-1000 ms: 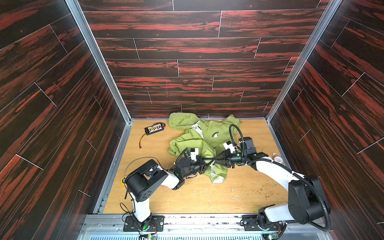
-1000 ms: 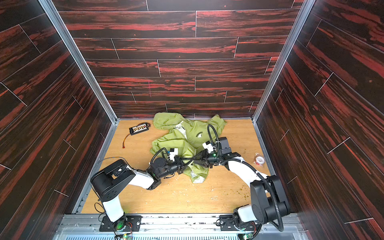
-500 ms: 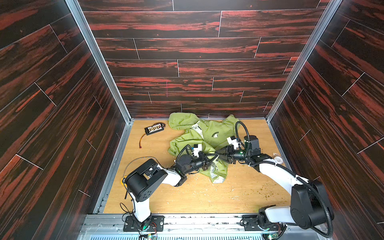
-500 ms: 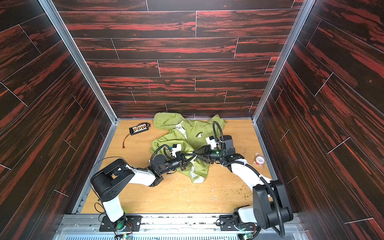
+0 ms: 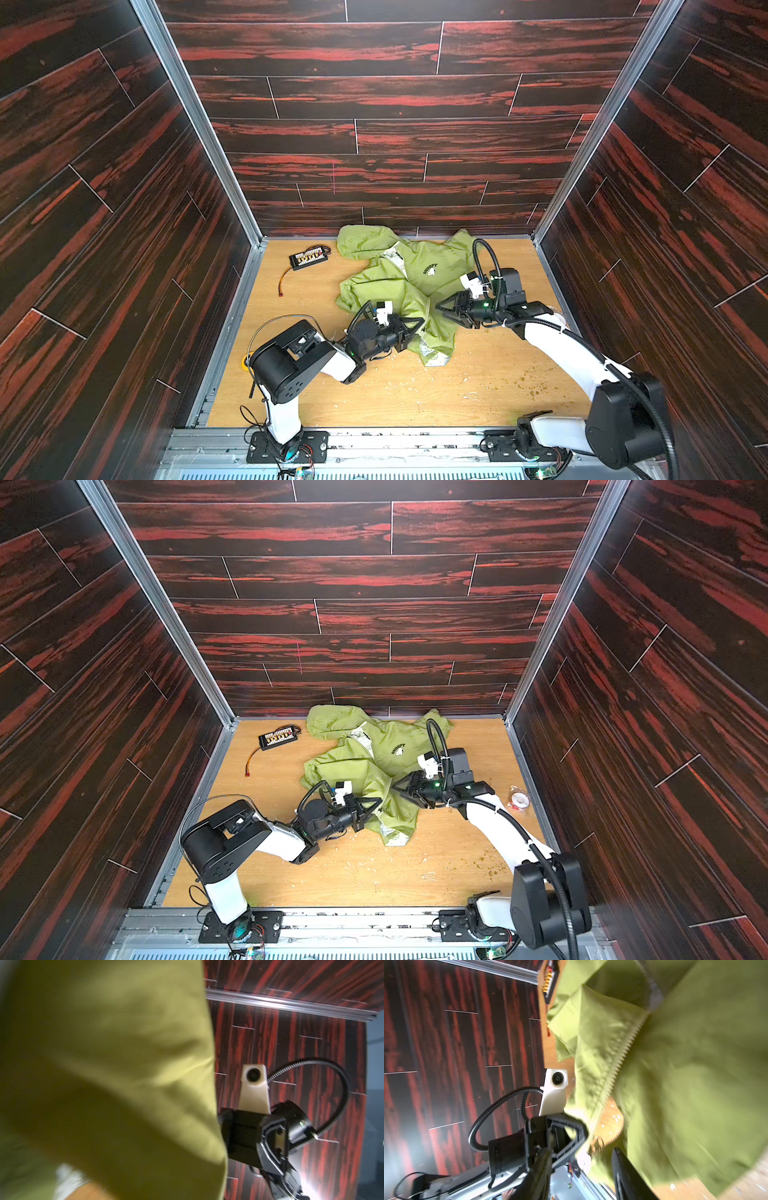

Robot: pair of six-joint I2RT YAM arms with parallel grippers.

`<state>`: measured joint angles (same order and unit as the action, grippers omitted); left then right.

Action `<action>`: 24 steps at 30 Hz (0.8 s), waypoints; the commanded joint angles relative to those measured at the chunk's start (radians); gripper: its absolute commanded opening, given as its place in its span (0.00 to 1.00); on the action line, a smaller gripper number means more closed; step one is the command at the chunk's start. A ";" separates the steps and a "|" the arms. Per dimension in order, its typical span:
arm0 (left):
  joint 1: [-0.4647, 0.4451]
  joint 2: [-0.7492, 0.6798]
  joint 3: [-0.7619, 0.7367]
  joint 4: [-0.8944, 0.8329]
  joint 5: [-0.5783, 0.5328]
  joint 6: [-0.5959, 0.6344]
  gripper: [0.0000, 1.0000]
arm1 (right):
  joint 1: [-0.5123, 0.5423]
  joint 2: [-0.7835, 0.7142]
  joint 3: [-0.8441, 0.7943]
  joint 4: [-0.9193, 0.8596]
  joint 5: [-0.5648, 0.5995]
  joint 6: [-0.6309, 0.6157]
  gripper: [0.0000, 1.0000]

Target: Zip up the jacket

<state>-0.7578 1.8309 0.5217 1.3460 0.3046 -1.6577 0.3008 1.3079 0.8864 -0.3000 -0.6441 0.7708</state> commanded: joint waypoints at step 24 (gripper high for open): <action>-0.131 -0.200 -0.129 -0.312 -0.346 0.154 0.32 | -0.005 -0.079 -0.021 -0.129 -0.007 -0.056 0.50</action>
<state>-0.8818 1.7069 0.4141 1.1229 0.0383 -1.5326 0.3008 1.2633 0.8536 -0.4191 -0.6312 0.7242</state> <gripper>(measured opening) 0.315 0.497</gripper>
